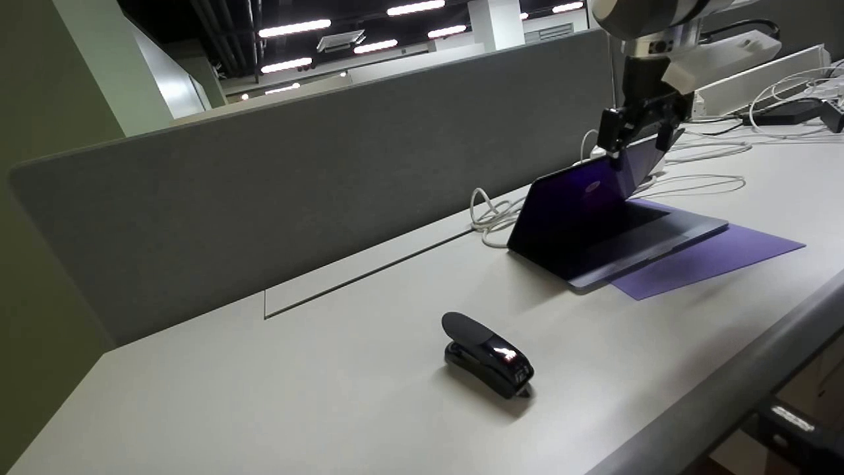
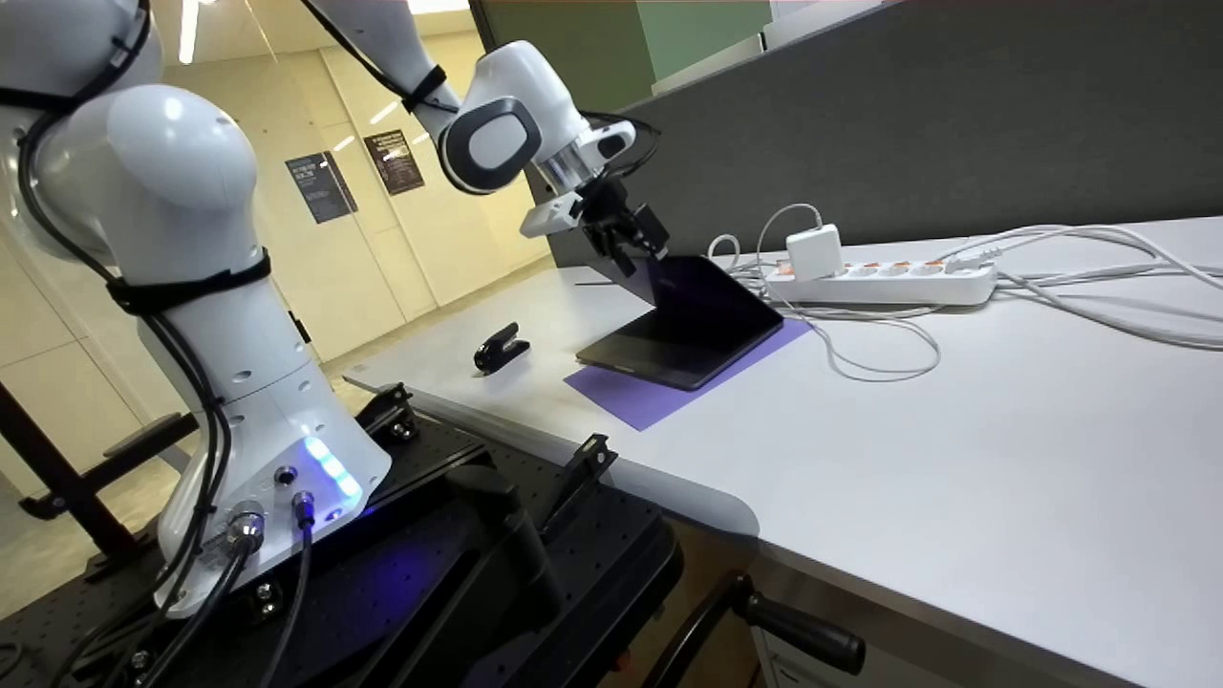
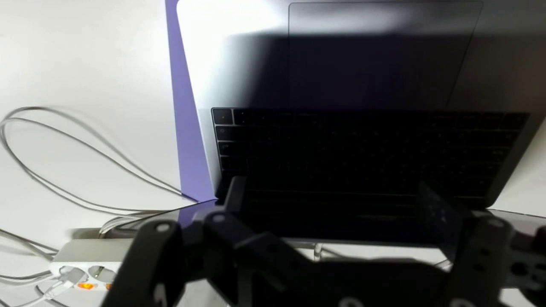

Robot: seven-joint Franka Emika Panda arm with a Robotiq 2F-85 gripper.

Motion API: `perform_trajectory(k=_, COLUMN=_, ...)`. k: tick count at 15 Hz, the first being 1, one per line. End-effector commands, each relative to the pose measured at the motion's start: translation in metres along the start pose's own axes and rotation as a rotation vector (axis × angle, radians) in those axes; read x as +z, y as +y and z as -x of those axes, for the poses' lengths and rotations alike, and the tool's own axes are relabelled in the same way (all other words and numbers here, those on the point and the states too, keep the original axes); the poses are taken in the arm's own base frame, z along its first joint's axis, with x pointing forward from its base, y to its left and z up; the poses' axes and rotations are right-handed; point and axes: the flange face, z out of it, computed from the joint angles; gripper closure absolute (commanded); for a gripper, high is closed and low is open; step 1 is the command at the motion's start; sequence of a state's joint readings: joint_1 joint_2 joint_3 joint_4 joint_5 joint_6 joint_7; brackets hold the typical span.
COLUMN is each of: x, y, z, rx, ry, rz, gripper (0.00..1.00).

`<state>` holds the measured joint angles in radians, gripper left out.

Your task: Open the laptop.

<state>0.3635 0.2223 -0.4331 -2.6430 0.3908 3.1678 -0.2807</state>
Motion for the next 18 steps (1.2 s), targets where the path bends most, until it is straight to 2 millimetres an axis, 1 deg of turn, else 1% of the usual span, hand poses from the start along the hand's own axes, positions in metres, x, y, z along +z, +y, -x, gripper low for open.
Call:
perform_trajectory(k=1, x=-0.009, y=0.007, z=-0.031, rx=0.028, ry=0.035, rz=-0.016, gripper=0.00)
perform_trajectory(k=5, x=-0.013, y=0.013, z=-0.052, rx=0.046, ry=0.057, rz=-0.018, gripper=0.00)
perform_trajectory(k=9, x=-0.013, y=0.018, z=-0.074, rx=0.037, ry=0.079, rz=-0.013, gripper=0.00)
perform_trajectory(k=13, x=-0.009, y=0.025, z=-0.095, rx=0.040, ry=0.094, rz=-0.009, gripper=0.00)
perform_trajectory(k=18, x=-0.003, y=0.026, z=-0.116, rx=0.040, ry=0.122, rz=-0.015, gripper=0.00)
